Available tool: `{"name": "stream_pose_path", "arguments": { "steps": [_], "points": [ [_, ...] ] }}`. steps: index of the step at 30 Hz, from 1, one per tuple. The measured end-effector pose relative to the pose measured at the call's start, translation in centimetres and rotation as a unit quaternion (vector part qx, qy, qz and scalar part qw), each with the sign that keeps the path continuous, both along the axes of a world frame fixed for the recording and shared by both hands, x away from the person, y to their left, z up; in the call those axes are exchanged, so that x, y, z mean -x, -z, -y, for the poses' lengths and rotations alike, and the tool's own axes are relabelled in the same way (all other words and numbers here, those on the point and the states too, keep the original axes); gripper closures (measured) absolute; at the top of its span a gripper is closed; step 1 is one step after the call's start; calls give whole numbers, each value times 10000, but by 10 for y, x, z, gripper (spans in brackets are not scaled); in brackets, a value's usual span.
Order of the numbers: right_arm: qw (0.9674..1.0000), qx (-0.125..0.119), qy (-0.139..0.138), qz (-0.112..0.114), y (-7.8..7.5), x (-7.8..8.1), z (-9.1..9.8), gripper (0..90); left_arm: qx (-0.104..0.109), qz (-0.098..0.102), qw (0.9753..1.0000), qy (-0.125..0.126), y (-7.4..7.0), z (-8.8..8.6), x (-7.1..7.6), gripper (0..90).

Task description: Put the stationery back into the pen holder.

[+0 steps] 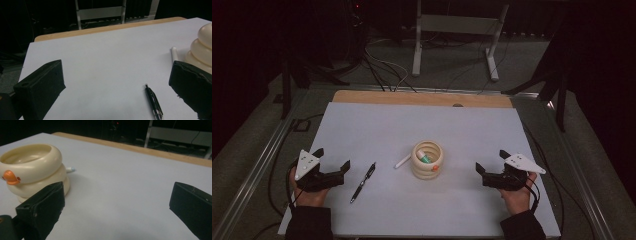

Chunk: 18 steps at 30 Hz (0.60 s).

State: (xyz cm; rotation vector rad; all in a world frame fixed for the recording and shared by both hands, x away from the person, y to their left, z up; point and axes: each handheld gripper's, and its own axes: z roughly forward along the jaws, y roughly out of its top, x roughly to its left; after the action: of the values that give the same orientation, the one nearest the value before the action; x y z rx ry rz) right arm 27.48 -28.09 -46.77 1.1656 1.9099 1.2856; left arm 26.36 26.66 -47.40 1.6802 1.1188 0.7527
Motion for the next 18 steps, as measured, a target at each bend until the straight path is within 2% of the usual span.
{"name": "stream_pose_path", "arguments": {
  "steps": [5,18],
  "points": [
    [10000,-92,4,15,0,0,3,1,-59,-45,10000,-2,-2,2,0,4],
    [9999,-113,59,51,-1,0,5,1,-201,-293,9990,284,-5,8,0,4]
  ]
}}
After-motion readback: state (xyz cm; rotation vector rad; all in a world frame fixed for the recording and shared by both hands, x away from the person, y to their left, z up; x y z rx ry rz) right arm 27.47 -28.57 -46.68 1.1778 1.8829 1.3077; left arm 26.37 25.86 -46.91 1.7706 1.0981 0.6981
